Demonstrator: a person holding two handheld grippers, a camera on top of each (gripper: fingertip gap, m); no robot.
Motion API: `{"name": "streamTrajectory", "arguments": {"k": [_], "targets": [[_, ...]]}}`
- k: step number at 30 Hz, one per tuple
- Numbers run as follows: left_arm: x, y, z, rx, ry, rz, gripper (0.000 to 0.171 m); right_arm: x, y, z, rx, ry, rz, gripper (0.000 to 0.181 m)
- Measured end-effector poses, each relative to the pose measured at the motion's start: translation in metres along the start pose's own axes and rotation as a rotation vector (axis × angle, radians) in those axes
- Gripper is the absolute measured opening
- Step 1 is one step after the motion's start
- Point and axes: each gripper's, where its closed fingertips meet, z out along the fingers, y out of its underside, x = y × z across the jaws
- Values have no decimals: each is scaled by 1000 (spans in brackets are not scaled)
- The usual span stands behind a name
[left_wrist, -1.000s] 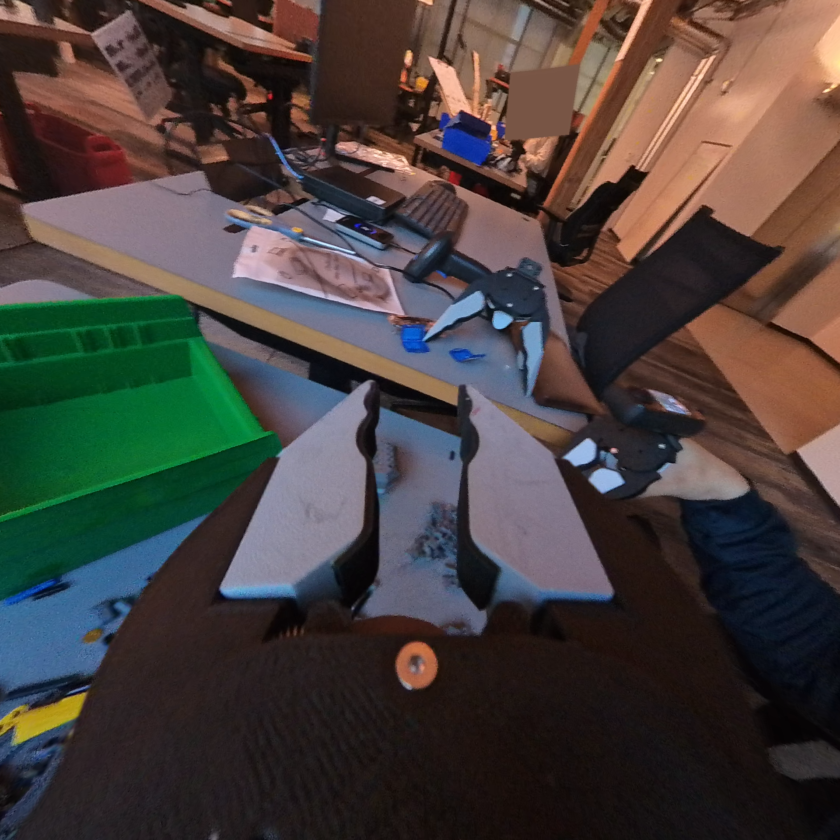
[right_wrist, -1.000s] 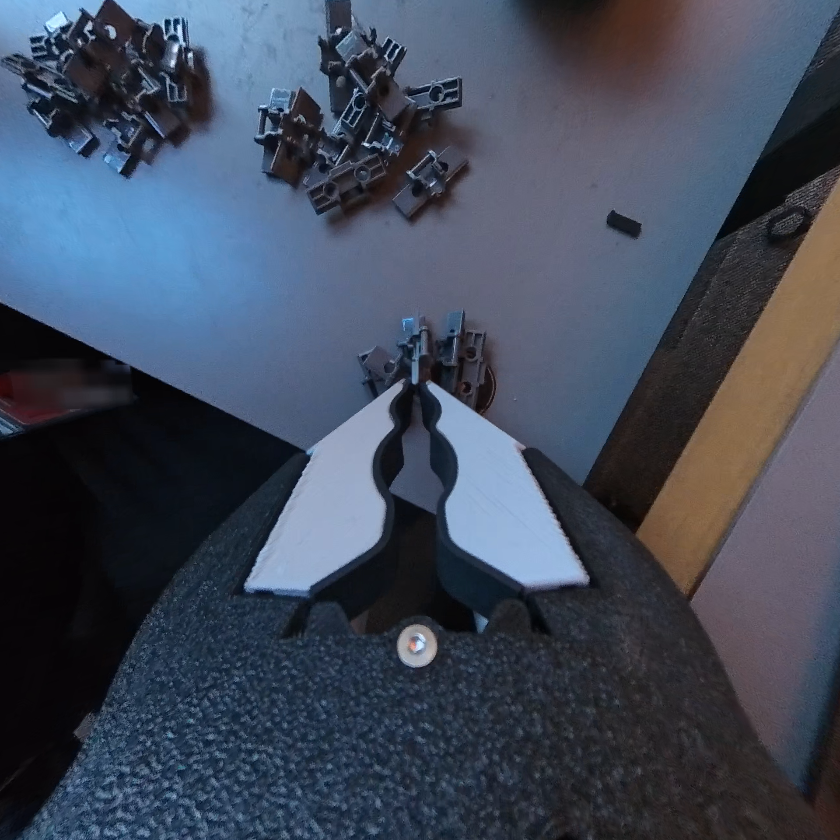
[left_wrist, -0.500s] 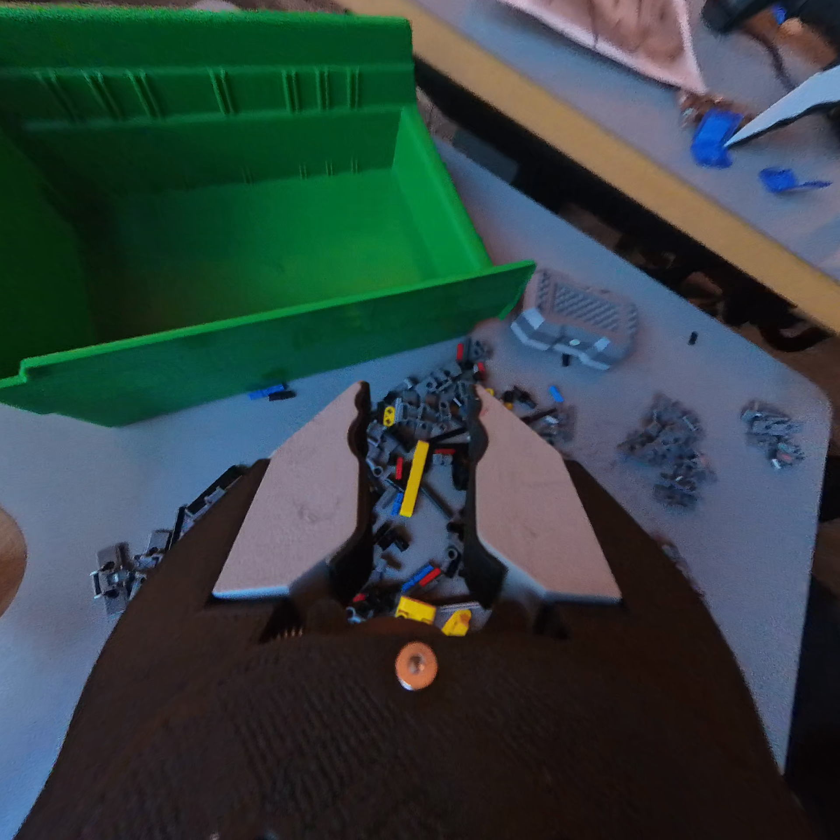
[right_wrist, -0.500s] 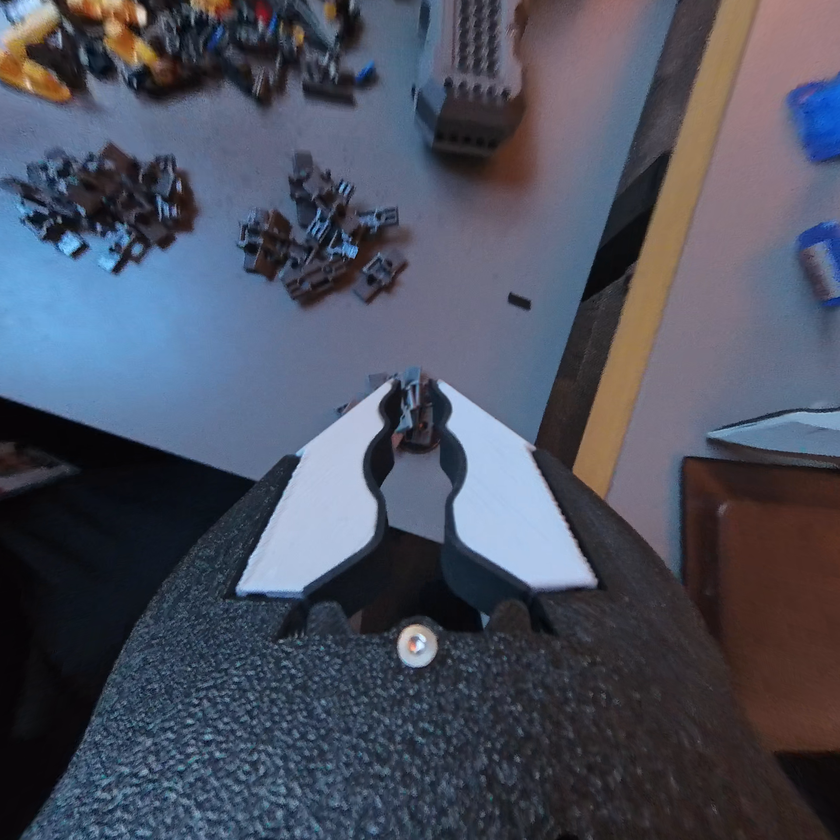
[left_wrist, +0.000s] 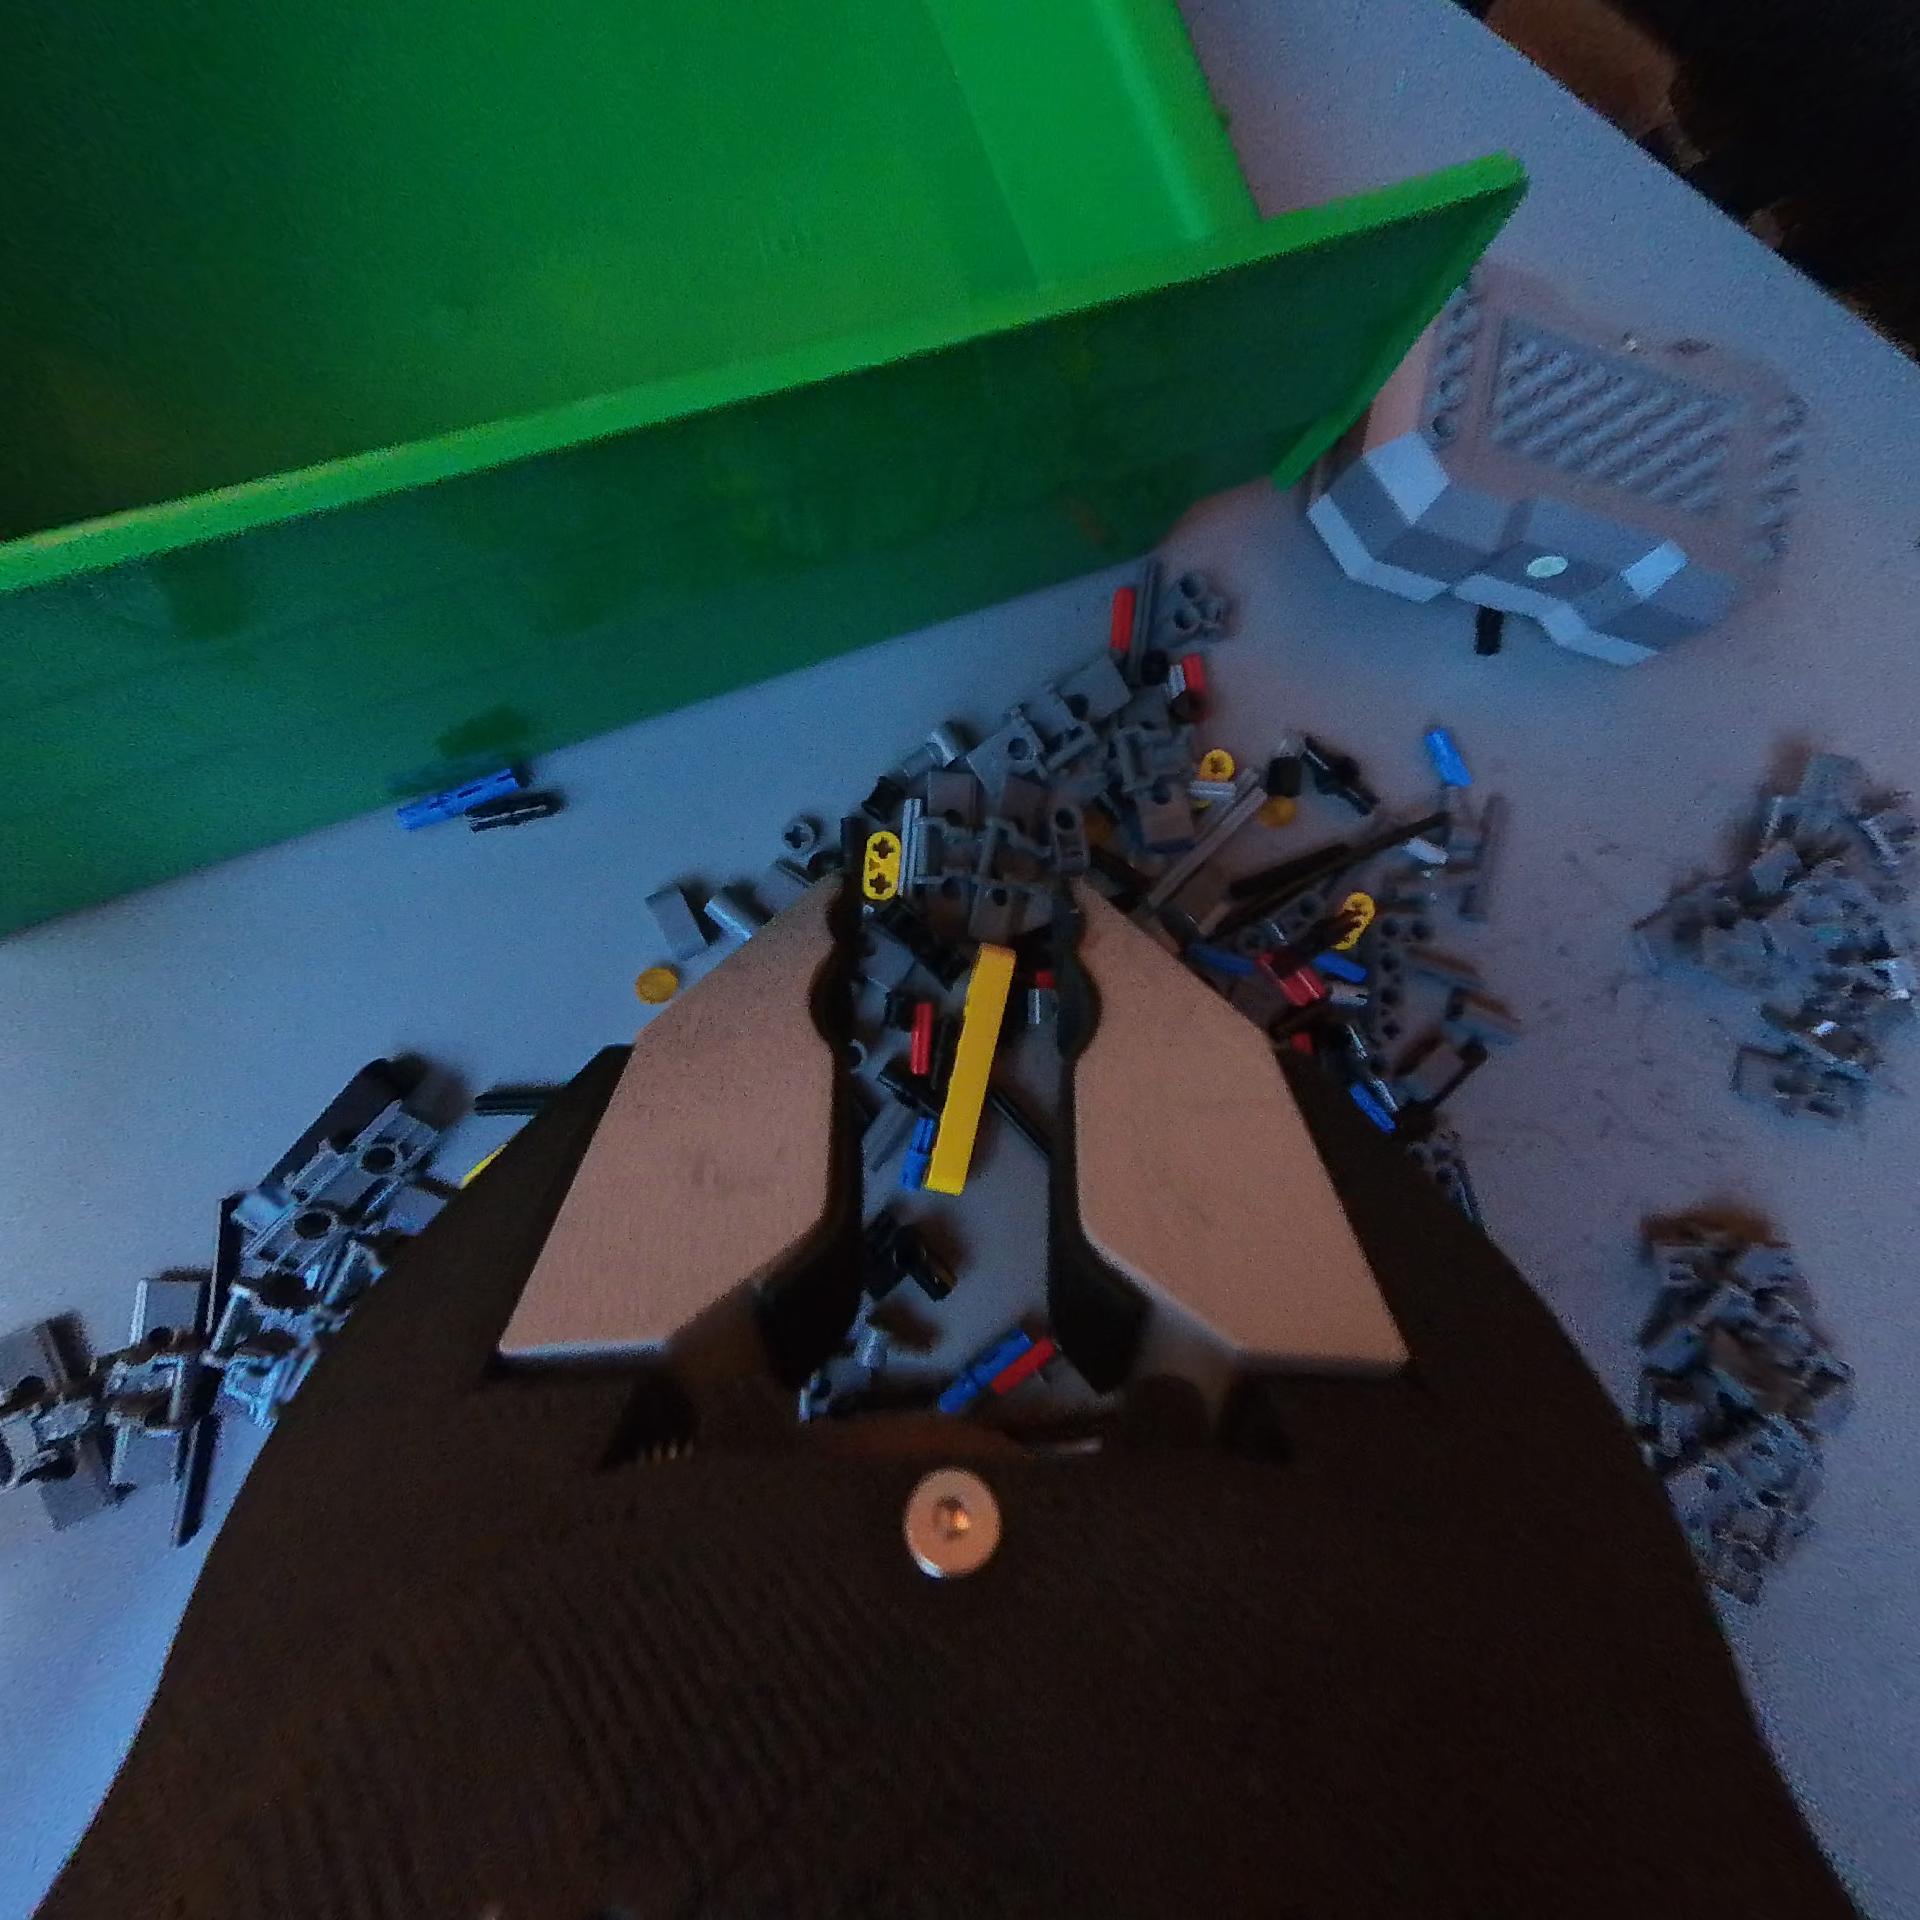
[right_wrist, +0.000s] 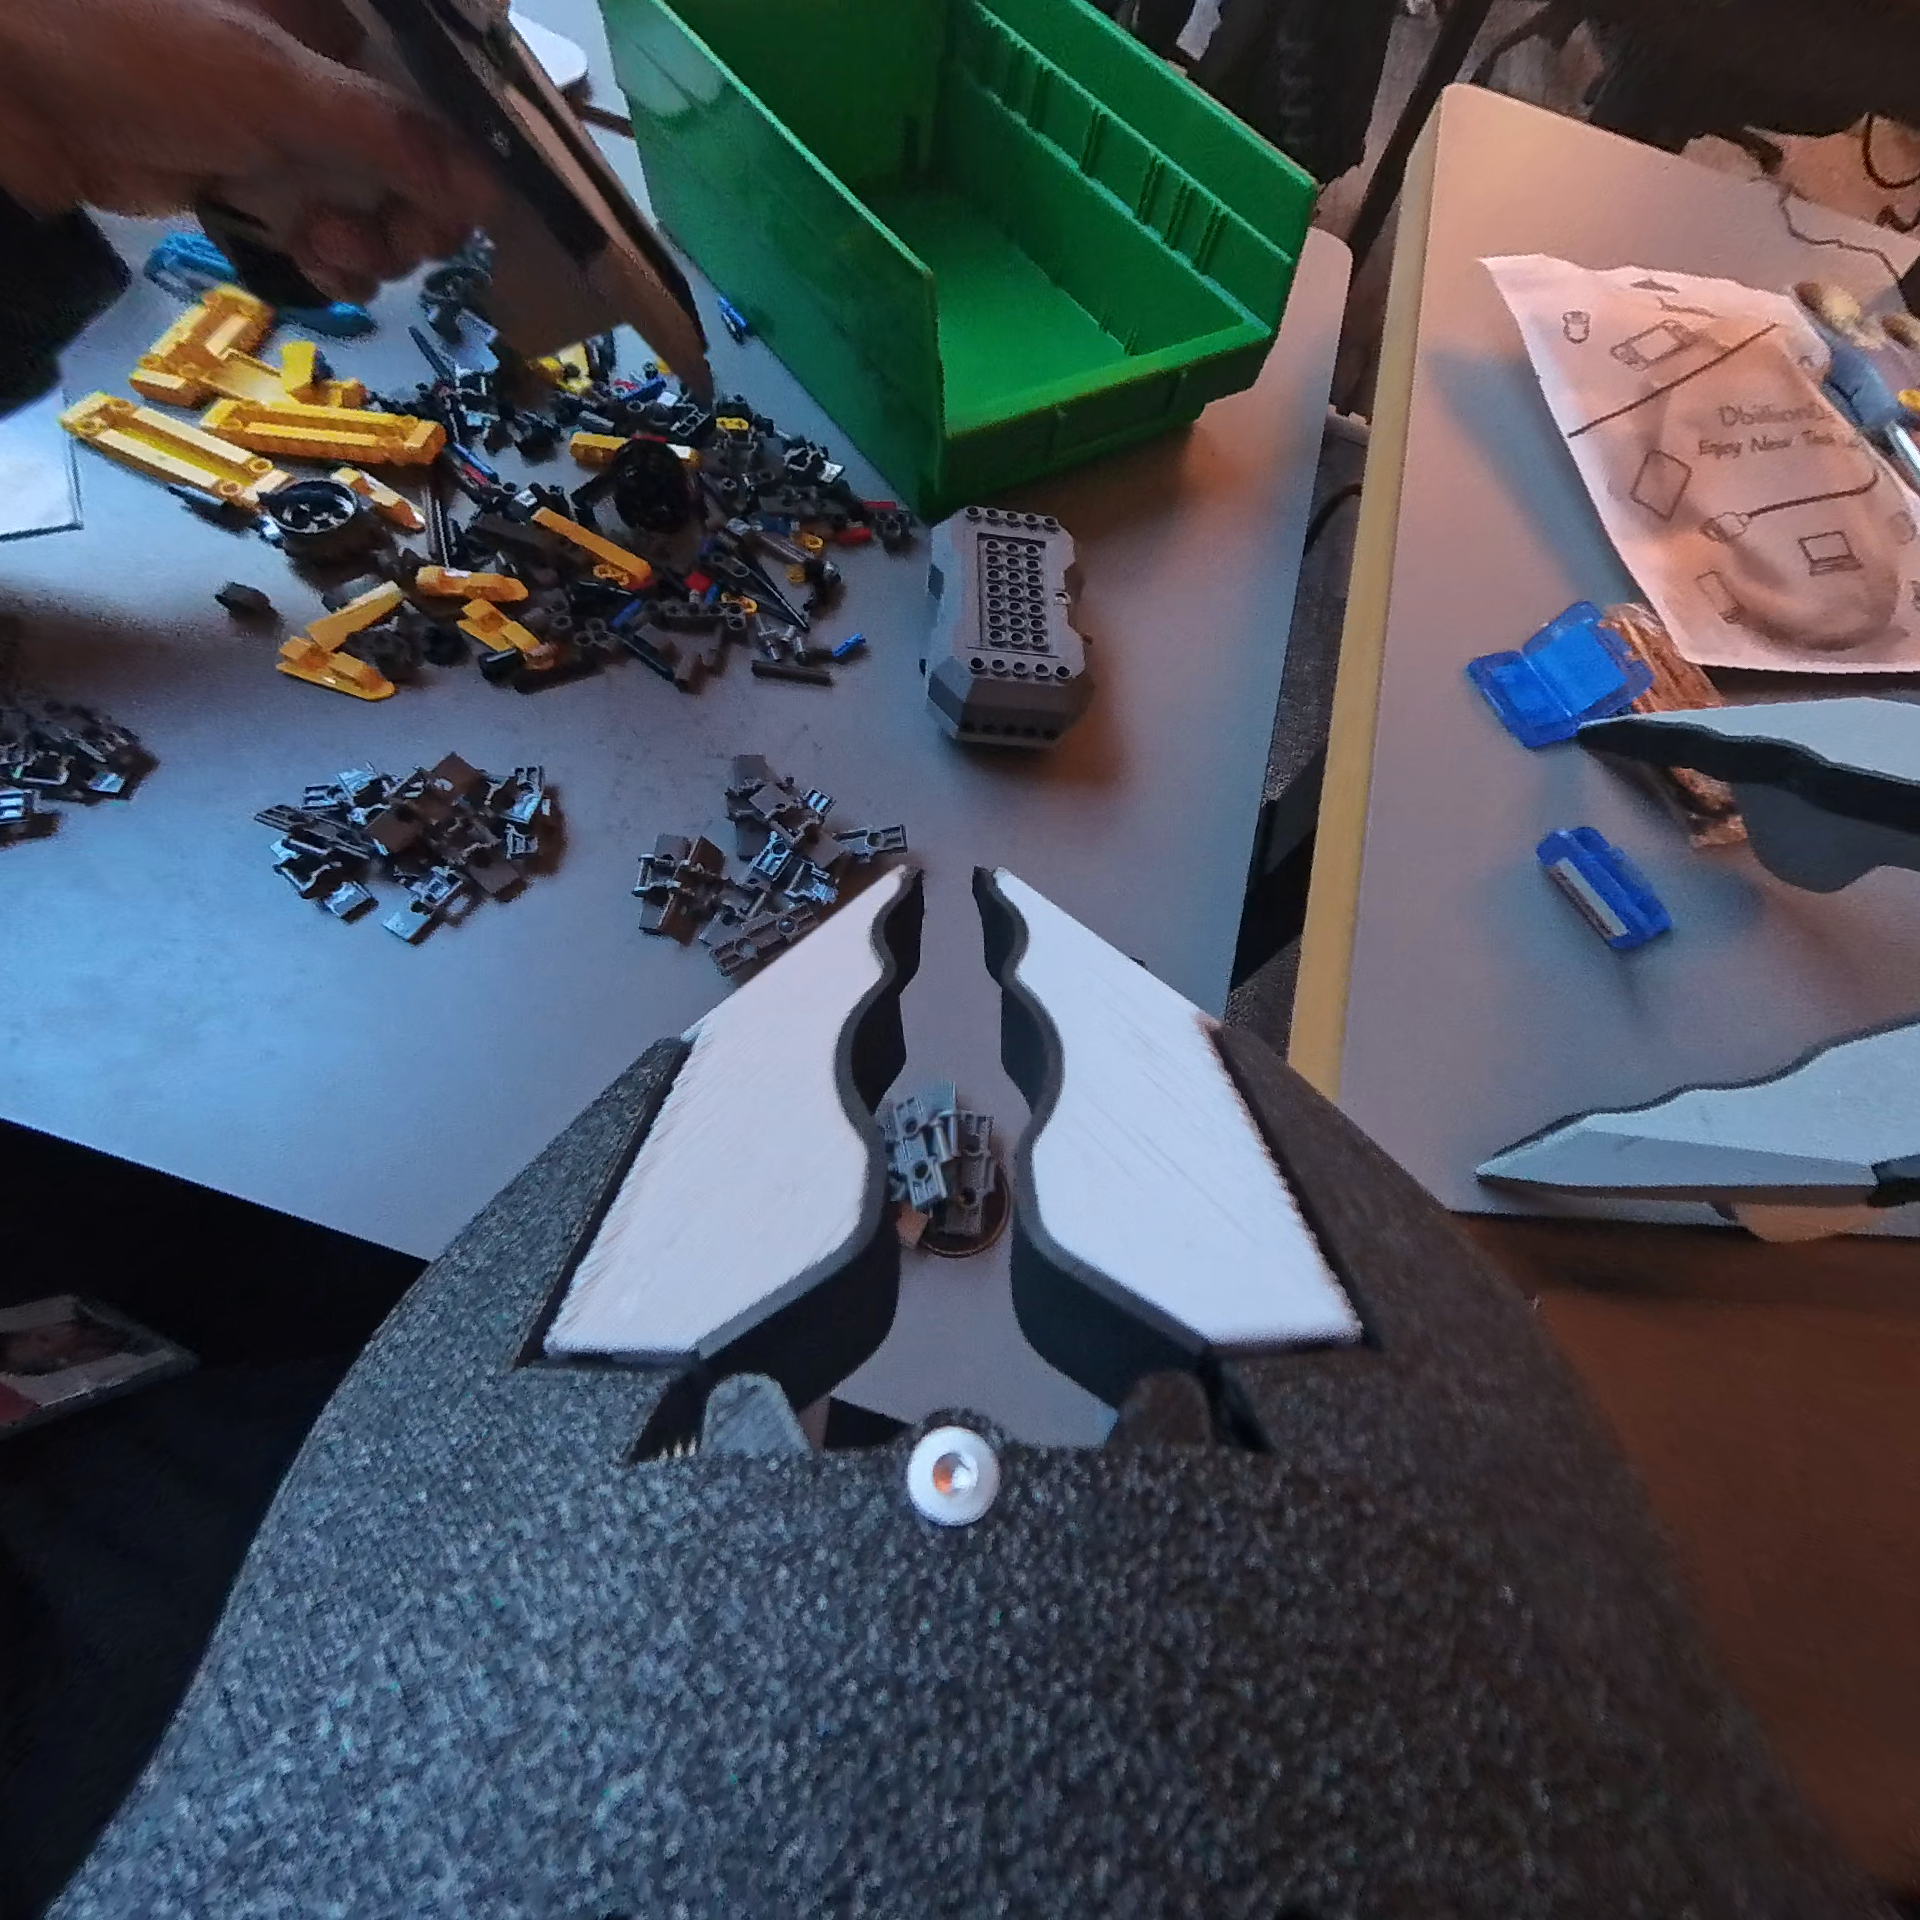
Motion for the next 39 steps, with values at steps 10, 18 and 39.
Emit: {"name": "streamTrajectory", "arguments": {"k": [10,18,39], "targets": [[1,8,22,-41,-47,68,20,-8,-4,3,11,-13,-23,10],[4,8,25,-33,-29,73,20,-10,-6,2,16,-13,-29,10],[-4,-3,26,28,-81,20,24,-13,-7,4,22,-29,-27,10]]}}
